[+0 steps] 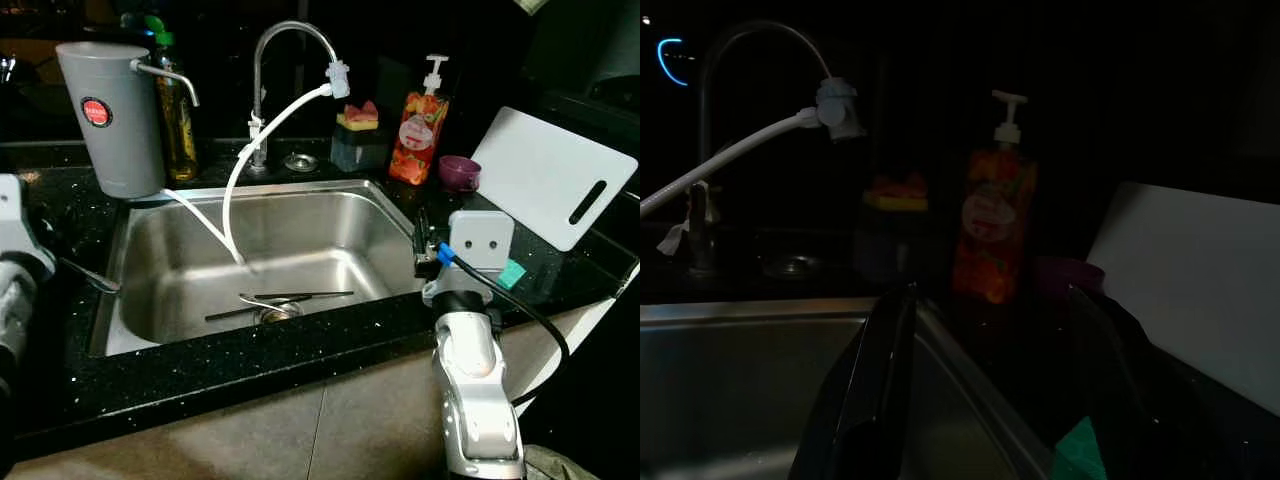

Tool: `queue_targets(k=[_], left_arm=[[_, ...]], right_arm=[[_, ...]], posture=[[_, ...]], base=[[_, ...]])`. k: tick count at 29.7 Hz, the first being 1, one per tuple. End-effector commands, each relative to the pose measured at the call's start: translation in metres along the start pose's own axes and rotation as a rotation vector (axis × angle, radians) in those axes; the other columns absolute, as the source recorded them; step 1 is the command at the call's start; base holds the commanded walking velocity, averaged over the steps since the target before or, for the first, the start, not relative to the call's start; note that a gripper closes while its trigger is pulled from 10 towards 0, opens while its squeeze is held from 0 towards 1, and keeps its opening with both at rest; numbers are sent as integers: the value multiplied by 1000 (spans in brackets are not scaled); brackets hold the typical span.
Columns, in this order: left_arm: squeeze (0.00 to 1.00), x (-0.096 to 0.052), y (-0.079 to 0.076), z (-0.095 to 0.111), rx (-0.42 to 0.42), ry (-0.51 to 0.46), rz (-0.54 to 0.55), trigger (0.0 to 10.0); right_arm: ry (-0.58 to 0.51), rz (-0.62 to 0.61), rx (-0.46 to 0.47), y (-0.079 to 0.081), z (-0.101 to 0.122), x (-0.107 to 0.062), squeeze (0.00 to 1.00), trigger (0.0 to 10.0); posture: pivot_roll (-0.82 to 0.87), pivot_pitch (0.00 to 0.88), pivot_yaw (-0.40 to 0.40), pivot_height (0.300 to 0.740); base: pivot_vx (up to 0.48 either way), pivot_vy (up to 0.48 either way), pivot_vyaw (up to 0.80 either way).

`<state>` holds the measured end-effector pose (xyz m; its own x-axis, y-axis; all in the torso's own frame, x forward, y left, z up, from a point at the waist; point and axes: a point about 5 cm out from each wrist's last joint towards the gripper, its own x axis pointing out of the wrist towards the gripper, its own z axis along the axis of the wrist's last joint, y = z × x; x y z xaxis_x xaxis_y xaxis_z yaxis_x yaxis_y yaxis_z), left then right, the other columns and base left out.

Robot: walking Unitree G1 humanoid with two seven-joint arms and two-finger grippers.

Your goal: Kitchen organization

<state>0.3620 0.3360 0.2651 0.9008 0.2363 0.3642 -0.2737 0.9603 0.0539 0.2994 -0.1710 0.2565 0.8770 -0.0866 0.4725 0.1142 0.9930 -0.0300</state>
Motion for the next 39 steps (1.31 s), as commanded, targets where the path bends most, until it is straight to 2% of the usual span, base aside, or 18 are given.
queue_targets(k=[1, 11, 20, 25, 28, 34, 39], left_arm=[[0, 3, 4, 11, -7, -36, 11, 10000], [0, 12, 0, 45, -22, -170, 6, 10000], [0, 14, -10, 60, -51, -214, -7, 10000], [0, 9, -20, 60, -50, -174, -75, 10000], [0, 2, -19, 56, 26, -170, -92, 10000], [0, 1, -4, 34, -13, -149, 2, 10000], [0, -2, -3, 23, -31, -117, 35, 10000]], right_arm=[[-3, -11, 11, -1, -1, 0, 0, 10000], [-9, -12, 15, 0, 1, 2, 0, 10000], [-15, -17, 19, -1, 3, 4, 0, 10000], [-7, -33, 23, -4, 3, 6, 0, 10000], [-8, -33, 23, -3, 3, 7, 0, 10000], [-21, -25, 30, 2, 4, 10, 0, 10000], [-25, -29, 32, 1, 4, 10, 0, 10000]], posture=[[36, 89, -115, 740], [37, 89, -119, 740], [35, 89, -120, 740], [35, 89, -120, 740], [41, 84, -116, 740], [50, 68, -108, 740], [48, 62, -103, 740]], base=[[0, 0, 0], [0, 0, 0], [0, 0, 0], [0, 0, 0], [0, 0, 0], [0, 0, 0], [0, 0, 0]])
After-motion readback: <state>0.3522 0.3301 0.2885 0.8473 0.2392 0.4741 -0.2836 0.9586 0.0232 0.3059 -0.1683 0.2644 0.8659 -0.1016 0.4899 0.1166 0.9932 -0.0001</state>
